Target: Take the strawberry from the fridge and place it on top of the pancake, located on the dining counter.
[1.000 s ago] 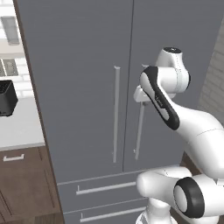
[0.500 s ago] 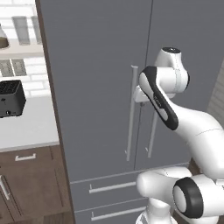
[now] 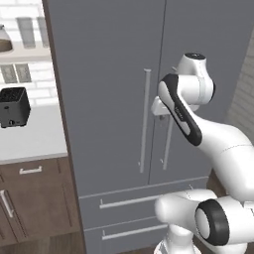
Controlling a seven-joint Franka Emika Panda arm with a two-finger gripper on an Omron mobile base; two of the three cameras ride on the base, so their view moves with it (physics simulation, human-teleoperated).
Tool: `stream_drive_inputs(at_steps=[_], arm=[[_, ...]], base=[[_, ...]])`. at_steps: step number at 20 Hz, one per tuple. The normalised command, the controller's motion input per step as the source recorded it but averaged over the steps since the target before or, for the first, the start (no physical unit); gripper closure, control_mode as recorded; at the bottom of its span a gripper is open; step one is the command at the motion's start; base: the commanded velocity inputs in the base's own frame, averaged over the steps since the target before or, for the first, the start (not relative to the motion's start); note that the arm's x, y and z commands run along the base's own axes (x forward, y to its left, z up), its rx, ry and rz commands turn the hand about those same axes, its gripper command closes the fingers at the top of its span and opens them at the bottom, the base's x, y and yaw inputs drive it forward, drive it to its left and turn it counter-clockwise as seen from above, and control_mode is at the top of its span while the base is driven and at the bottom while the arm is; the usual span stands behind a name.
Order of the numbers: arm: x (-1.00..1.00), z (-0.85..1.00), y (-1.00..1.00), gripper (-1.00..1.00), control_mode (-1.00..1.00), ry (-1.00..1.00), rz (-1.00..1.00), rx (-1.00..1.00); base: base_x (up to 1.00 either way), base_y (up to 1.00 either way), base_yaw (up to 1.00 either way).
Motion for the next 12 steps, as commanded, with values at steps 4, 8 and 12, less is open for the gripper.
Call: stream_drive_inputs(at_steps=[4, 8, 12], arm=[[0.0, 0.0, 0.0, -1.0, 1.0, 0.0, 0.0, 0.0], [0.0, 0.0, 0.0, -1.0, 1.0, 0.0, 0.0, 0.0], [0.16, -0.14, -0.04, -1.0, -1.0, -0.16, 0.0, 0.0]], base=[[-0.49, 0.0, 0.0], [-0.11, 0.0, 0.0], [0.0, 0.0, 0.0]])
